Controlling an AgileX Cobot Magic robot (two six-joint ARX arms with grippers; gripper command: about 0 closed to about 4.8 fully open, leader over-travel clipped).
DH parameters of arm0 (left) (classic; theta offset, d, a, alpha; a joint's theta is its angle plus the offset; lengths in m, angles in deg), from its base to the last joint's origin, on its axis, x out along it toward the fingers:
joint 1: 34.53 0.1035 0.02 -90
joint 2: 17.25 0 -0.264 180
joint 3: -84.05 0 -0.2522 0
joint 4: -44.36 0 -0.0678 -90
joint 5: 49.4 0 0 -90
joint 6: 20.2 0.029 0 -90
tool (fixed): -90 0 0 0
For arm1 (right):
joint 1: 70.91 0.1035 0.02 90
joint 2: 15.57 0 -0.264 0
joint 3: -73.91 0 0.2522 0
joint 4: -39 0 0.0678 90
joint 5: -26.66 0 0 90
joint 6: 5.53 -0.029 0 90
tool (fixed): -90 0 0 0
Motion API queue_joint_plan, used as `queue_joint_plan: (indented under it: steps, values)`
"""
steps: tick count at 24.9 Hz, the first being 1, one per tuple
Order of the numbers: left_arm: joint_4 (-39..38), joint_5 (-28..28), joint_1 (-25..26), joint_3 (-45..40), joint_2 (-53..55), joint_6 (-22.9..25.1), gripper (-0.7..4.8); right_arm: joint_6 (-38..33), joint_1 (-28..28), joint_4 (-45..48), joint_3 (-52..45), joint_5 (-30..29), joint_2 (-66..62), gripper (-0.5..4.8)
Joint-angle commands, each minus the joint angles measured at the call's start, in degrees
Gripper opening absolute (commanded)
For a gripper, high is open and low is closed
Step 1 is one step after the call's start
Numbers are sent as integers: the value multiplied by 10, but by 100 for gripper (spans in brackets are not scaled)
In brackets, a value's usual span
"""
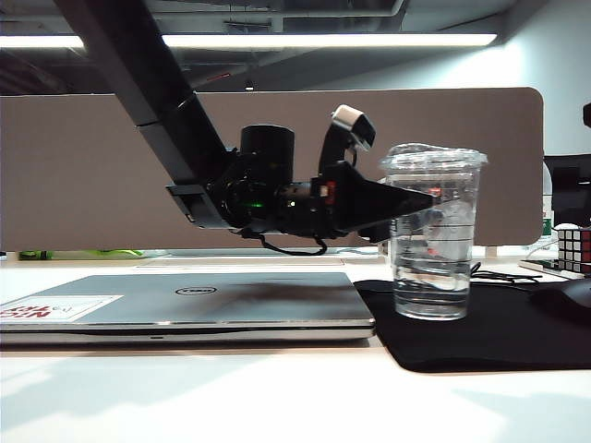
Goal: Pick up the coffee cup and place it on the right side of the laptop.
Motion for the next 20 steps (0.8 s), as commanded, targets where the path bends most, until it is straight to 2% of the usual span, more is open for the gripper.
queue_joint_plan:
  steps: [1,7,12,20]
  values:
    - [19,14,14,3,-3,-6,479,5,0,2,-4,-3,1,-1]
    - [18,20,39,3,-3,-7,479,15,0,2,-4,-3,1,-1]
    - [11,49,67,3,-3,-9,479,16,1,2,-4,-3,1,-1]
    - [11,66,149,3,-3,-11,479,16,0,2,-4,-1,1,-1]
